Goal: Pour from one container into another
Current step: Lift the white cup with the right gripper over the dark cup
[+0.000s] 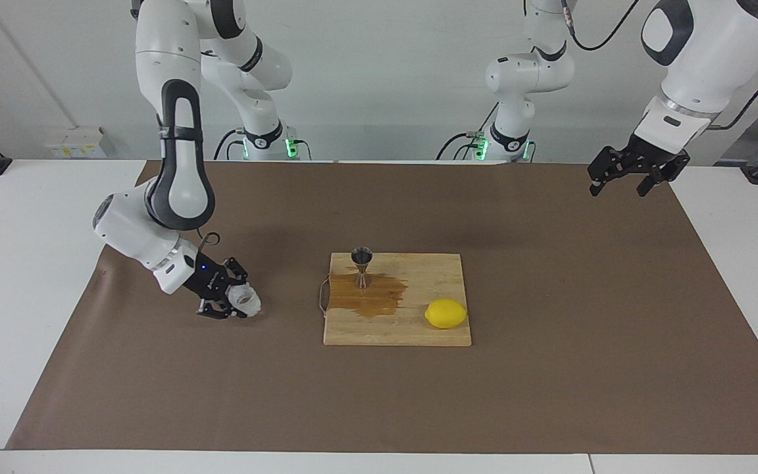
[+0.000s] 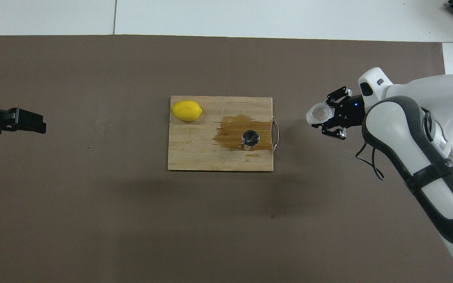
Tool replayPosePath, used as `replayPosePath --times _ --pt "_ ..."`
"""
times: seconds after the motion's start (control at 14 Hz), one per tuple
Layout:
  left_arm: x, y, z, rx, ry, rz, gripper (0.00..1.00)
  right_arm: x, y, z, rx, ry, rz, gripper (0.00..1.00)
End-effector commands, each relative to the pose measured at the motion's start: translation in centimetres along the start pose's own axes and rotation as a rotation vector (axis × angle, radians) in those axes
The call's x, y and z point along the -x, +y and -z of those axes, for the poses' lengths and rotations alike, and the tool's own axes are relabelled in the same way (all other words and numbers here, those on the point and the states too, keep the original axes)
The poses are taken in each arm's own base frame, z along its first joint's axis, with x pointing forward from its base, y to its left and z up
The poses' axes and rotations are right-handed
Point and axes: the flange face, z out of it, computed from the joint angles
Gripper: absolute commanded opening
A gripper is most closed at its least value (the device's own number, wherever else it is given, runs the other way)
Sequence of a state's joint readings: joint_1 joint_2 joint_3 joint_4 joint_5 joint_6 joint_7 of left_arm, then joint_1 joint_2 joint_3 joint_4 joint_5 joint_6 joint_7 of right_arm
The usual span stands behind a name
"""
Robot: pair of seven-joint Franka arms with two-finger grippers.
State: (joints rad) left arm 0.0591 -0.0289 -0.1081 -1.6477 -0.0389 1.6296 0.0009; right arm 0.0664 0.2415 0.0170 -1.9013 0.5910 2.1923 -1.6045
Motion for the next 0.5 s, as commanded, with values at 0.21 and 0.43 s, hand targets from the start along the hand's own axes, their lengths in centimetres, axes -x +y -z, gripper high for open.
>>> replayPosePath --times 0.21,0.43 --pt "0.6 -0.1 0.2 0.011 -0.005 -0.002 1.00 -7.3 -3.6 -0.4 0.000 -0.171 0.023 0.46" --pt "0.6 -0.2 0.2 0.011 -0.004 0.000 1.00 -10.2 -4.7 -0.7 0.031 -0.262 0.059 0.46"
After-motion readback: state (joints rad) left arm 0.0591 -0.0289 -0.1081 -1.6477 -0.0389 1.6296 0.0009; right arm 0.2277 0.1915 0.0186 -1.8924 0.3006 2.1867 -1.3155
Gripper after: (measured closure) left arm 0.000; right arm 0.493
